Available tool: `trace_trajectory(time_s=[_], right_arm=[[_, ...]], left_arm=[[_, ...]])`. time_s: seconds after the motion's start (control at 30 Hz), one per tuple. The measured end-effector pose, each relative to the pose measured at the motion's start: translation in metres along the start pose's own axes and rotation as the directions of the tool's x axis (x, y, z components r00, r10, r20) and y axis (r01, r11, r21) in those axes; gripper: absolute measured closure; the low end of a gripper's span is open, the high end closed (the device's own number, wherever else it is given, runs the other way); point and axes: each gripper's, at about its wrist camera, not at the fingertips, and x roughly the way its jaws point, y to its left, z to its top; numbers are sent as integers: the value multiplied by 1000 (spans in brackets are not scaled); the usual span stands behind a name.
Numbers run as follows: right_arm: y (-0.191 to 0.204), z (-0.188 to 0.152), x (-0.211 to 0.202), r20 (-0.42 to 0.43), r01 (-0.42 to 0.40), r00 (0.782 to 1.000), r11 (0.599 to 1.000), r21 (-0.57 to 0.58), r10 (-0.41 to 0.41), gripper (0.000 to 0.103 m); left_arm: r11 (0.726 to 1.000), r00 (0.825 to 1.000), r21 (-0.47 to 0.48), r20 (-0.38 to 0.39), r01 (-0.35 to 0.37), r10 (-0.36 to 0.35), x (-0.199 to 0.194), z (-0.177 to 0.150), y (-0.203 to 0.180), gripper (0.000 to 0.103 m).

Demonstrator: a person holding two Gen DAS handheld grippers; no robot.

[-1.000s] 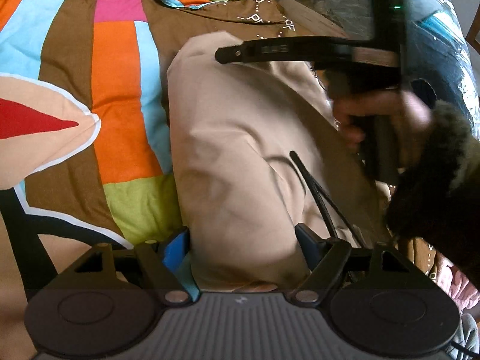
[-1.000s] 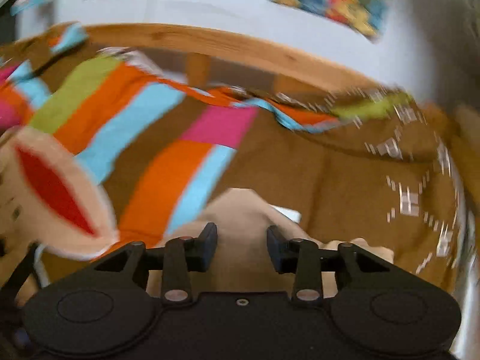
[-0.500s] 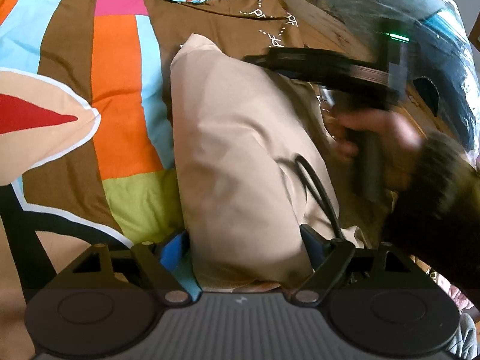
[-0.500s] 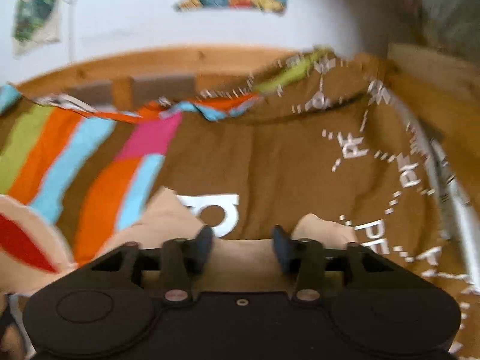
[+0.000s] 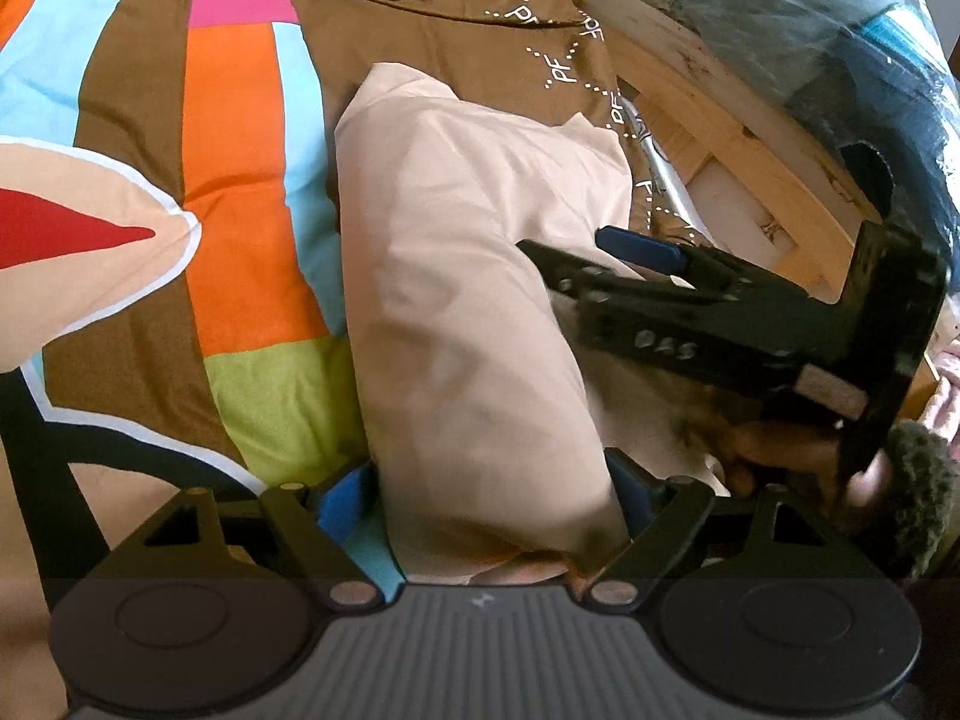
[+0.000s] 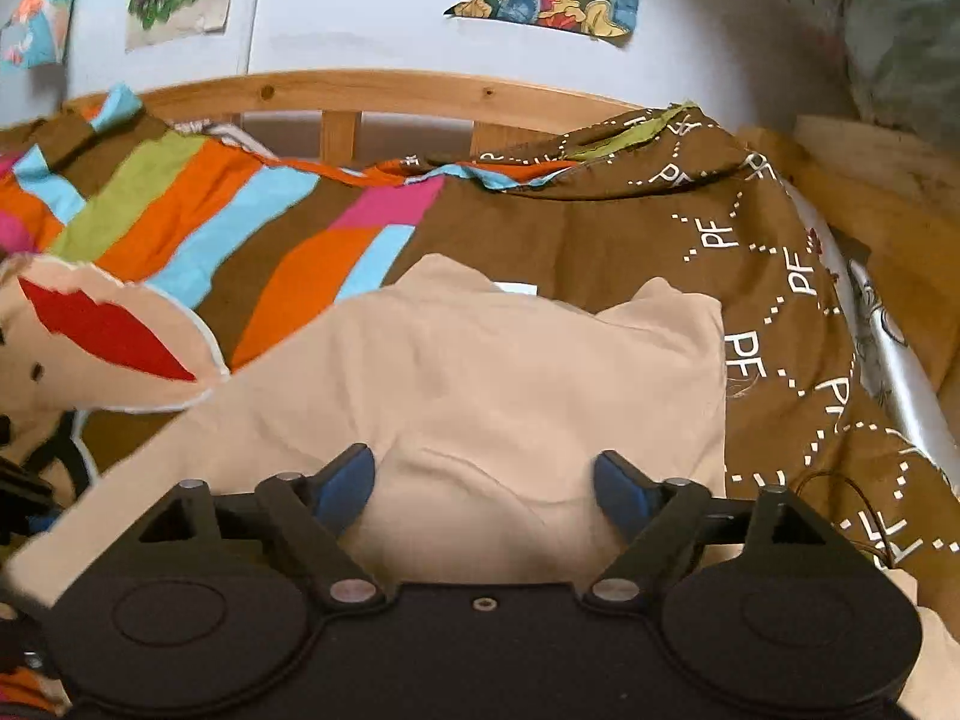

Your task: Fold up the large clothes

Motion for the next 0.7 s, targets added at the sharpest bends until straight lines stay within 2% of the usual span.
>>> trace_trajectory(time_s=[0.1,0.2,0.3,0.47,0.53,0.57,0.63,0.67,0.7], right_arm=[[3,-10,4,34,28,999,1000,8,-28,16],[-4,-12,-2,54,13,998,999,35,-15,17],[-16,-3,-35,17,6,1000,997,79,-8,18],[-33,-22,-113,-27,115,993,985,131,-112,9],[-42,-43,-128,-59,203,979,959,197,-195,8],[-47,-52,-129,-77,222,975,944,243,-210,9],[-60,-67,-124,-112,210,977,914,346,-182,18],[-64,-68,-122,-98,193,981,910,367,-168,22],[-66,-67,-121,-91,189,982,913,363,-167,35]], left_arm=[[1000,1000,-2,-9,-4,4,8,4,-2,18],[1000,1000,-4,-8,4,-4,8,4,-2,16],[1000,1000,-22,5,17,-17,6,2,2,14],[999,1000,-37,3,24,-24,7,3,4,11],[998,999,-49,-1,35,-35,8,3,8,10],[998,999,-52,-2,41,-41,7,3,10,10],[998,999,-53,-4,44,-44,7,2,10,9],[998,999,-51,-4,43,-43,6,2,11,9],[998,999,-51,-3,42,-42,6,2,11,8]])
